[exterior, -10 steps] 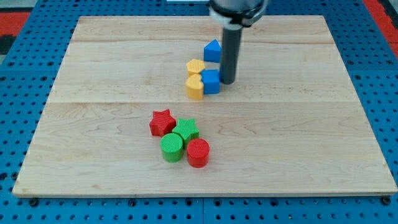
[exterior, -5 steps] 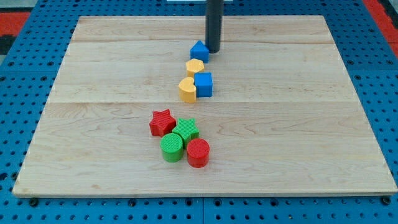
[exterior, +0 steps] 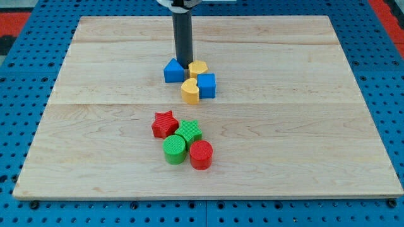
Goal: Push the blue triangle left to the yellow hexagon
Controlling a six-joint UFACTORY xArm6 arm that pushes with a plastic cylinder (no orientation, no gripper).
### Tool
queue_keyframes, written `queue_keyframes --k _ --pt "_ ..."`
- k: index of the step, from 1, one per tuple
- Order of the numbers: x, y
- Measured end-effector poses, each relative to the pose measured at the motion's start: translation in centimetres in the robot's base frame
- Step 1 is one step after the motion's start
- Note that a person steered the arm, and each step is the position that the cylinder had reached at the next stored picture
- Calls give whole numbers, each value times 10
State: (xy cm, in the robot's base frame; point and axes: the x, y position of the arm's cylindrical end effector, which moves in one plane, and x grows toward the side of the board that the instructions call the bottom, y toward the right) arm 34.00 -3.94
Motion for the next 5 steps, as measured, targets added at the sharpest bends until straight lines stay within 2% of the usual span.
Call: queue_keyframes --k 1,2,4,5 --pt "-32 -12" --pt "-8 -81" --pt "7 -26" --pt "7 -31"
